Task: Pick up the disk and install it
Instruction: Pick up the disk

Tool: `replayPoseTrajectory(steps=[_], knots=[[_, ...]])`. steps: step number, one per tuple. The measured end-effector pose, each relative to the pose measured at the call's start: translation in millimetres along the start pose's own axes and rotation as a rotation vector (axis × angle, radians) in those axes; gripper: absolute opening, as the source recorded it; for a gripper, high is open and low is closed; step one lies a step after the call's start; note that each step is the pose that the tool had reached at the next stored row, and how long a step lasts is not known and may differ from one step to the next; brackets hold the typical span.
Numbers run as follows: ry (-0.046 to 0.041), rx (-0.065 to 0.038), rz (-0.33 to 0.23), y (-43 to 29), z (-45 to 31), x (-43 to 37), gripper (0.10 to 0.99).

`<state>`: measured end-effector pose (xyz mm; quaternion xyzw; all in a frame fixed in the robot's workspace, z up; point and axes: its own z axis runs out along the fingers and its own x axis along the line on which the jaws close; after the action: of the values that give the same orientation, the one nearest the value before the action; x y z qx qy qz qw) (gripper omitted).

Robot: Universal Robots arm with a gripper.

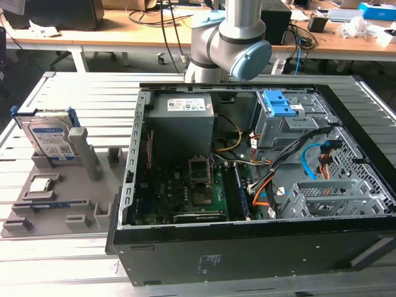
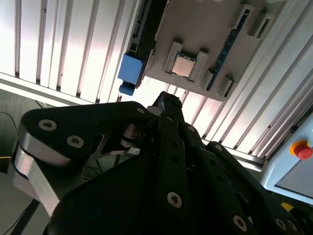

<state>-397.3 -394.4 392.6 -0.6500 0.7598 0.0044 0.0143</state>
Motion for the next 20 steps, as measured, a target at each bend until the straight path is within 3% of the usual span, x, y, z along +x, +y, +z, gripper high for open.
replayPoseTrajectory(steps=[9, 10, 13, 14, 18, 20], knots=[[0.0008, -0.001, -0.03, -0.1, 0.0, 0.0, 0.102], [0.0011, -0.005, -0.03, -0.1, 0.2, -0.1, 0.102], [0.0055, -0.036, -0.03, -0.3, 0.4, -0.1, 0.102], [0.0063, -0.041, -0.029, -0.3, 0.4, -0.1, 0.102], [0.0065, -0.042, -0.029, -0.3, 0.3, -0.1, 0.102], [0.0066, -0.043, -0.029, -0.3, 0.3, -0.1, 0.169]])
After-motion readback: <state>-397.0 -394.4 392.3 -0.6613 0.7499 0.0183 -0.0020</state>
